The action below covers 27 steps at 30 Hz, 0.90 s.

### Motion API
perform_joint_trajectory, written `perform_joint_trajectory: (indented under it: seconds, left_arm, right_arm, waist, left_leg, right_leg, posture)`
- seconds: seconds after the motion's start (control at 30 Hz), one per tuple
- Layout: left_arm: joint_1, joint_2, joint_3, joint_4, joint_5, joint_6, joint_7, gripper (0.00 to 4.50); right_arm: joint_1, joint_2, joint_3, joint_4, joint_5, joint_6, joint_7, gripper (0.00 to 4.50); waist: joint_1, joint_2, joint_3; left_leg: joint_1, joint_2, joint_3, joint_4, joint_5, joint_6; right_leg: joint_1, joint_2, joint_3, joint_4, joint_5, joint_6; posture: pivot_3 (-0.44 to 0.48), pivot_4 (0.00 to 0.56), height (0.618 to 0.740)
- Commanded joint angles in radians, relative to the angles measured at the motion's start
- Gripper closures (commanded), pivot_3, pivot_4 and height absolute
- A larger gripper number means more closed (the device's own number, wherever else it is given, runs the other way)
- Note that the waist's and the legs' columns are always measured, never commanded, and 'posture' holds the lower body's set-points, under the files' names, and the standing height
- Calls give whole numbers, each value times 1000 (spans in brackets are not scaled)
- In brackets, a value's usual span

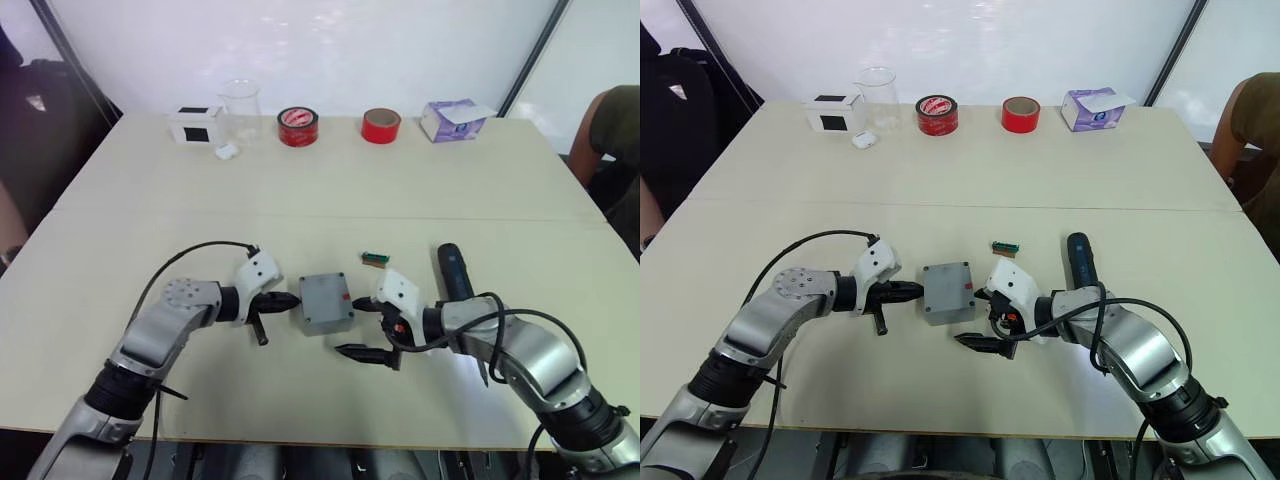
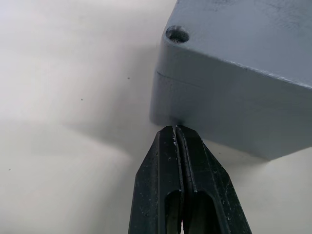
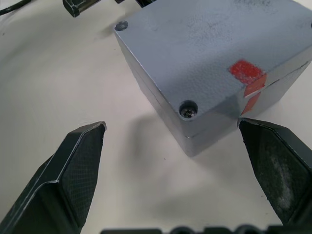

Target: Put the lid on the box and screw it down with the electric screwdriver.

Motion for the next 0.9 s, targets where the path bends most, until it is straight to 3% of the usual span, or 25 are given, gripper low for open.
perform_joint_trajectory:
  seconds: [0.03, 0.4, 0.6, 0.77, 0.9]
  left_arm:
    - [-29, -12, -2, -3, 8, -40, -4, 4500]
    - [-39, -42, 1, 20, 27, -65, 5, 4500]
    - [-24, 29, 52, -16, 7, -43, -36, 4500]
    - [-34, 87, 175, -61, -145, 71, -99, 4500]
    - [-82, 69, 265, -71, -272, 170, -96, 4500]
  right_arm:
    - [-3, 16, -34, -62, 35, 18, -10, 36]
    - [-4, 27, -64, -96, 67, 78, -42, 36]
    - [-6, -67, -176, -107, 109, 70, 20, 36]
    - [-69, -116, -344, -3, 227, 66, 108, 36]
    - [-172, -57, -300, 225, 131, -51, 101, 36]
  waist:
    - [1, 0, 0]
    - [0, 0, 0]
    - [0, 0, 0]
    - [-1, 0, 0]
    - [-3, -1, 0]
  left_leg:
    - [0, 0, 0, 0, 0, 0]
    - [1, 0, 0, 0, 0, 0]
    - [1, 0, 0, 0, 0, 0]
    - [1, 0, 0, 0, 0, 0]
    - [5, 1, 0, 0, 0, 0]
  right_leg:
    - [0, 0, 0, 0, 0, 0]
    - [1, 0, 0, 0, 0, 0]
    - [1, 0, 0, 0, 0, 0]
    - [1, 0, 0, 0, 0, 0]
    - [4, 0, 0, 0, 0, 0]
  posture:
    - [0, 150, 740]
    - [0, 150, 740]
    - [0, 150, 740]
    - [0, 150, 740]
    - [0, 150, 740]
